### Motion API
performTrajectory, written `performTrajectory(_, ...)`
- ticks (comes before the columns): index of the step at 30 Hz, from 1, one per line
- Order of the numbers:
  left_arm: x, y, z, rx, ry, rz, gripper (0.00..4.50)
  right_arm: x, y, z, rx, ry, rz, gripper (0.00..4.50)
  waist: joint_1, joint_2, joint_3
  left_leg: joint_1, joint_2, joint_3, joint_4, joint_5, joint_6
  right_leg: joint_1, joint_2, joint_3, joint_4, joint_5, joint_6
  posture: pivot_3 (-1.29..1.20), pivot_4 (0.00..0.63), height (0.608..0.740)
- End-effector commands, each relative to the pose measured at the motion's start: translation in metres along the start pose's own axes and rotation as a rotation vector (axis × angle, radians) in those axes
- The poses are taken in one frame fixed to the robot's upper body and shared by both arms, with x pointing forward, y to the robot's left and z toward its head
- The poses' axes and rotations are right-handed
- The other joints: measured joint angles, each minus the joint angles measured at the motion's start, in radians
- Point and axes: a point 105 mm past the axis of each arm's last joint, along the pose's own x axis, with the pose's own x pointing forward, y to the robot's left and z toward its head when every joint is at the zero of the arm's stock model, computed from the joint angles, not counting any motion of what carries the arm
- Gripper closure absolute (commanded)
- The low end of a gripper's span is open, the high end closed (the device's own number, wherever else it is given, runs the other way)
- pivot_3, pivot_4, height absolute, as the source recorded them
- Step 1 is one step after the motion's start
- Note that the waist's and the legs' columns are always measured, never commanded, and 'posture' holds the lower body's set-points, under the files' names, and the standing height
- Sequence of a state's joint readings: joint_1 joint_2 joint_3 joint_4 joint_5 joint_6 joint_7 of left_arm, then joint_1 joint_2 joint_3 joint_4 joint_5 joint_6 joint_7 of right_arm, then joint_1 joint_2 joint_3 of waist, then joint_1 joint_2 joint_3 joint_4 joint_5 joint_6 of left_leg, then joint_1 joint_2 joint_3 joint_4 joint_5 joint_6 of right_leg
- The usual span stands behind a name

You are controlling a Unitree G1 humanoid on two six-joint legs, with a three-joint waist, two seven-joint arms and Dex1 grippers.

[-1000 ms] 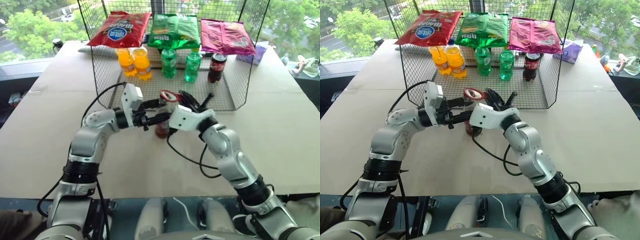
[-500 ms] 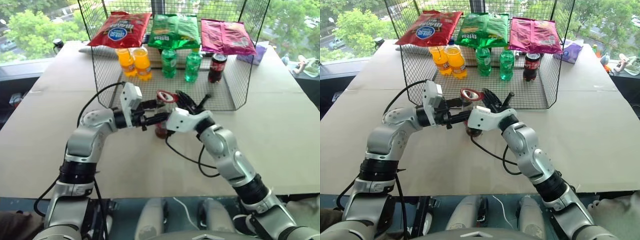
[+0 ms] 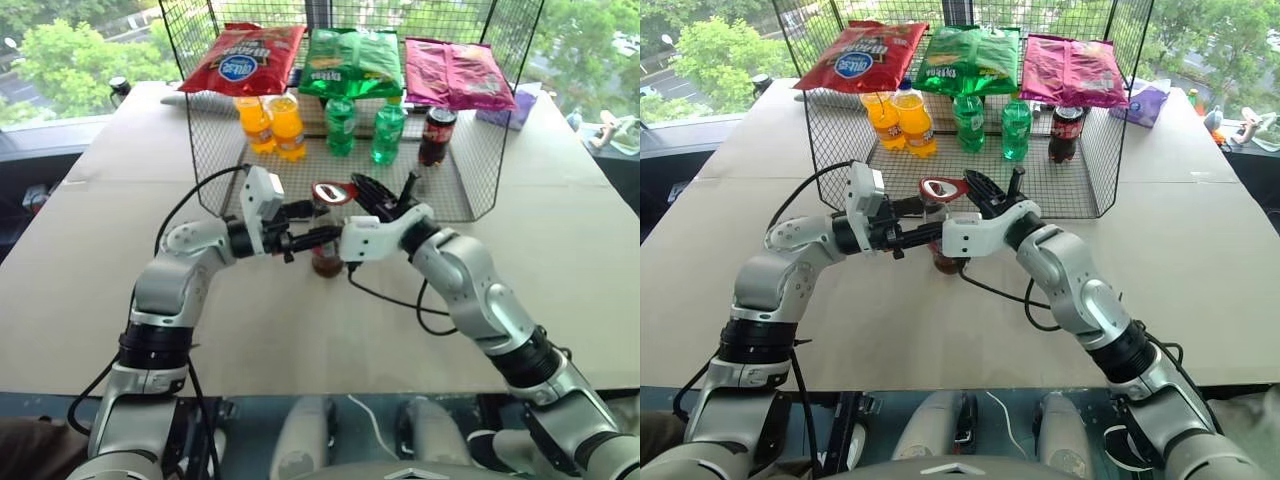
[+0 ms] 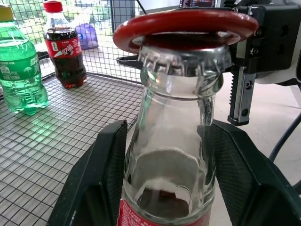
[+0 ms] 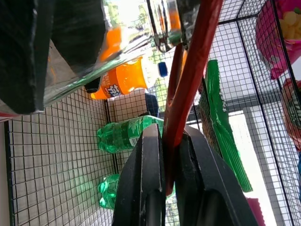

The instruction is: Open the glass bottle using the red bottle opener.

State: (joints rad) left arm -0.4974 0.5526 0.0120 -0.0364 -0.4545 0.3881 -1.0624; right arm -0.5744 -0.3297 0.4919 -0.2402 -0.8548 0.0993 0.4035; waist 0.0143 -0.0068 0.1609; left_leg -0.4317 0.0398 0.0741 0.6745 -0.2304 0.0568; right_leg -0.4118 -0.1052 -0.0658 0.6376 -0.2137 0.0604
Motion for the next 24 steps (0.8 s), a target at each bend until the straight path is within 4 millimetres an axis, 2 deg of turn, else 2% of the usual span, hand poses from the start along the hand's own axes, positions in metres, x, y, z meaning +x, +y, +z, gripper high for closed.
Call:
performTrajectory(1, 0.005, -0.006, -0.004, -0.004, 0.007, -0.01, 2.38, -0.002, 0.02, -0.002, -0.095, -0.033, 0.167, 4.5, 0.0, 0.0, 0.0, 0.0, 0.0, 0.0, 0.0, 0.0, 0.0, 0.0, 0.0, 0.0, 0.0, 0.0, 0.0, 0.0, 0.15, 0.74)
performTrajectory(7, 0.006, -0.008, -0.005, -0.001, 0.008, -0.015, 2.38, -0.001, 0.012, -0.008, -0.161, -0.04, 0.219, 4.5, 0.001, 0.001, 0.0, 0.0, 0.0, 0.0, -0.002, 0.0, 0.0, 0.0, 0.0, 0.0, -0.001, 0.0, 0.0, 0.0, 0.15, 0.74)
performTrajectory(24, 0.01, -0.013, -0.004, -0.007, 0.005, -0.017, 2.38, 0.002, -0.017, -0.01, -0.301, -0.048, 0.278, 4.5, -0.002, -0.001, 0.0, -0.001, -0.001, 0.0, -0.004, 0.0, 0.0, 0.0, 0.001, -0.001, -0.006, 0.0, 0.0, 0.0, 0.15, 0.74)
